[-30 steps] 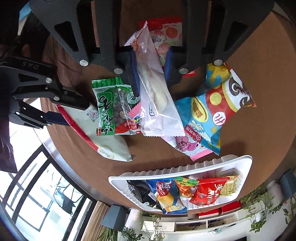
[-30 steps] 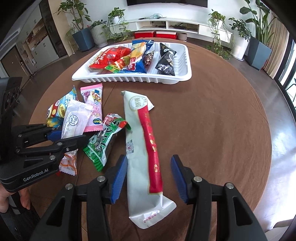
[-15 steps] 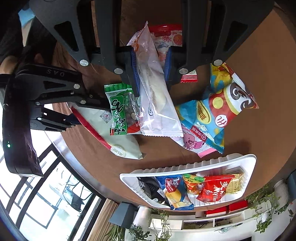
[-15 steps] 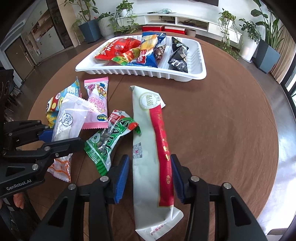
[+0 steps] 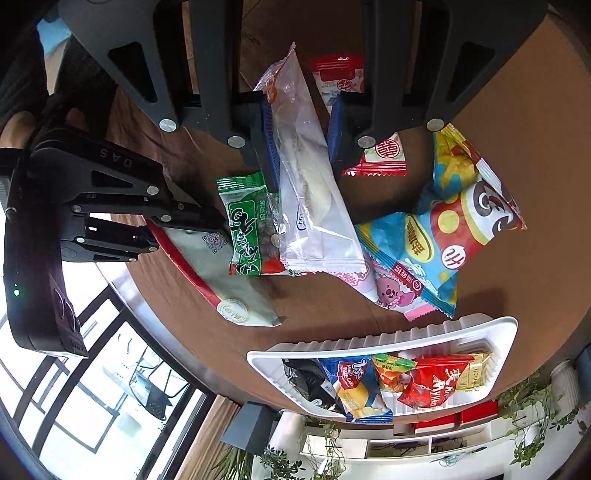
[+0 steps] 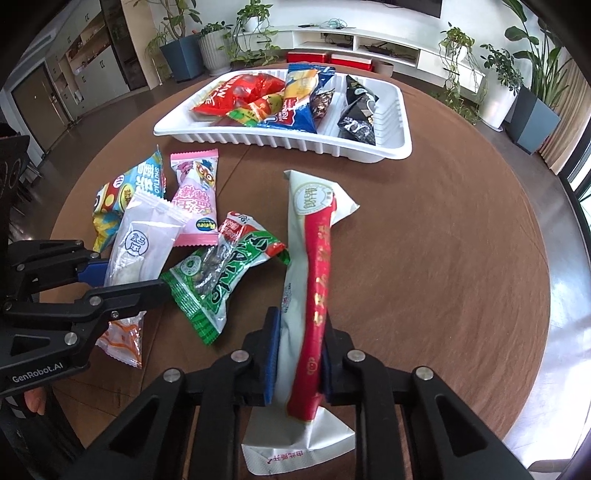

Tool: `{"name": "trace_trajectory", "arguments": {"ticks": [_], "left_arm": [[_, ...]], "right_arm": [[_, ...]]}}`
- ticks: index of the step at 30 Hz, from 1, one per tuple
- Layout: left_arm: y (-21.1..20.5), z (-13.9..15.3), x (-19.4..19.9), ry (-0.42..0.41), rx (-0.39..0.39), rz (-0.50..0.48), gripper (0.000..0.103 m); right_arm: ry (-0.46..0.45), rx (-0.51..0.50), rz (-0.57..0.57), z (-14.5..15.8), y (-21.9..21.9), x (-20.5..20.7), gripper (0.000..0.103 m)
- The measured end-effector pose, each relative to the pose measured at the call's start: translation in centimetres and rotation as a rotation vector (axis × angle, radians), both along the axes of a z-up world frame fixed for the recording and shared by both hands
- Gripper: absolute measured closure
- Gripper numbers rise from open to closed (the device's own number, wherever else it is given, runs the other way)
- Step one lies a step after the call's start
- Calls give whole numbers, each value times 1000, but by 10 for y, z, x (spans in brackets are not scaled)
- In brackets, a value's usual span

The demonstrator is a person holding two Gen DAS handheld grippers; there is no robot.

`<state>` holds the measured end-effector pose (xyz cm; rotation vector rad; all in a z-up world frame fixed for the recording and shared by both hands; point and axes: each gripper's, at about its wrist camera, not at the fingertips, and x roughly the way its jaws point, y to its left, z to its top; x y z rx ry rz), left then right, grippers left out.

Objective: Organize snacks
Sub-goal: 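Grasp the clear bread packet with the left tool while the right tool grasps the white-red popsicle packet, then carry both packets into the white tray and open both tools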

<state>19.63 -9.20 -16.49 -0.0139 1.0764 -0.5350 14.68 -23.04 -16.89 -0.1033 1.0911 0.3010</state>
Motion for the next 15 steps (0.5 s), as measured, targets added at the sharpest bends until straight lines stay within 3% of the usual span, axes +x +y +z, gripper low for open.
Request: {"name": "trace_trajectory", "arguments": {"ticks": [15], "left_arm": [[14,14,-12,-11,-90,31,82]], "right_arm": [[-21,137,-77,16,-31,-15,84]]}}
